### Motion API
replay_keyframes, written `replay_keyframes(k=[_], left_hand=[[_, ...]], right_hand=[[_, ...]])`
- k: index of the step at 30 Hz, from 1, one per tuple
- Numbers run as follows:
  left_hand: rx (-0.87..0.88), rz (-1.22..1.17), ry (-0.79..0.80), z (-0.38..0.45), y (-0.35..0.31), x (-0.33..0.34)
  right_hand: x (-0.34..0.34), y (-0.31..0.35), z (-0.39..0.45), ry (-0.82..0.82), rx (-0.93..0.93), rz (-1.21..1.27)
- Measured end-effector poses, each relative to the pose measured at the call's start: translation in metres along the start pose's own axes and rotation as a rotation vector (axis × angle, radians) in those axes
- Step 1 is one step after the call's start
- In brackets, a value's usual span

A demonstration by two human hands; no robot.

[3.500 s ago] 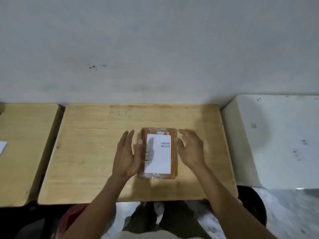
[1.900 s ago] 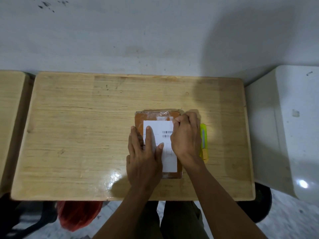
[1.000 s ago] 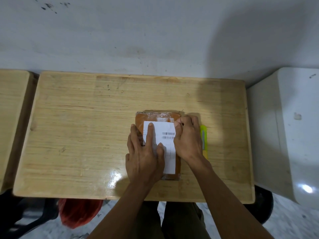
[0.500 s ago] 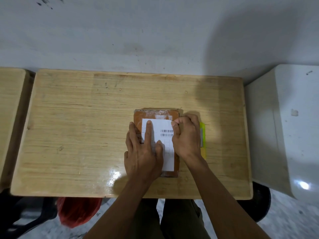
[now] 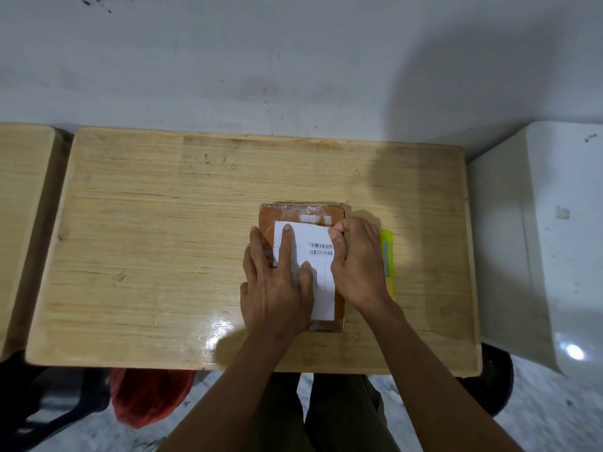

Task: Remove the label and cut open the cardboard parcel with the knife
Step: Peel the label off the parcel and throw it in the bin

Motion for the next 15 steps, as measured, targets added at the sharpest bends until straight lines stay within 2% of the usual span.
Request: replay_keyframes(k=[5,15], left_hand=[[-0.013,-0.046,-0.013,0.0000,-0.0005,-0.0024],[-0.025,-0.153,-0.012,-0.0005,0.0057,-0.0049]], right_hand=[[-0.0011,0.0036,-0.0085,0.012,-0.097,-0.007],[-0.0066,0.0019,-0.0060,0.047,-0.018,0.086]])
Point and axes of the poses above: each hand's wrist, its own z-axis towards the middle knuckle, its own x-axis out of the palm, y = z × x, the point moved 4 cm from there along z, towards the middle knuckle, and after that the axes turned 15 degrees about x, right-handed, at the moved point
